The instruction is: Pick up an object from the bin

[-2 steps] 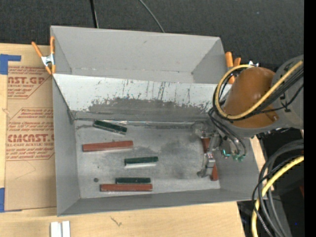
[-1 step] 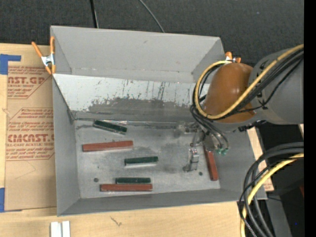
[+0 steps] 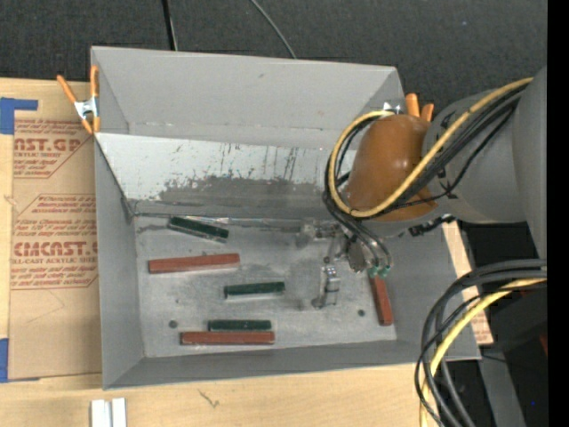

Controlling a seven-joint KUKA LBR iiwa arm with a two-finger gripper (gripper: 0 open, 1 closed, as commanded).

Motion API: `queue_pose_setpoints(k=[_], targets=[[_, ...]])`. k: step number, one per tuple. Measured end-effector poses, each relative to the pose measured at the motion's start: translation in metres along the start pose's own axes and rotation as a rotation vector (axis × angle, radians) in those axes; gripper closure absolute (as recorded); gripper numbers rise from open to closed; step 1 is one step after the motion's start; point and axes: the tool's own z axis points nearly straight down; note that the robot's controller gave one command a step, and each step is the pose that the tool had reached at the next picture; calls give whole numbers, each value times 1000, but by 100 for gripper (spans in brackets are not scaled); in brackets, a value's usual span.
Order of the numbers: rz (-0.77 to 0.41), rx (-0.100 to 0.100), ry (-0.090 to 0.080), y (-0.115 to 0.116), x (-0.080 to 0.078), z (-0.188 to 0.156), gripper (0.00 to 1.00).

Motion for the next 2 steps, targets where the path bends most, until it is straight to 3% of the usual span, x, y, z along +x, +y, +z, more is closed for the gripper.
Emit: queue_pose_setpoints(k=[1, 2], targets=[[-117, 2, 2, 55, 36, -6, 100], [-117, 2, 2, 54, 36, -6, 0]])
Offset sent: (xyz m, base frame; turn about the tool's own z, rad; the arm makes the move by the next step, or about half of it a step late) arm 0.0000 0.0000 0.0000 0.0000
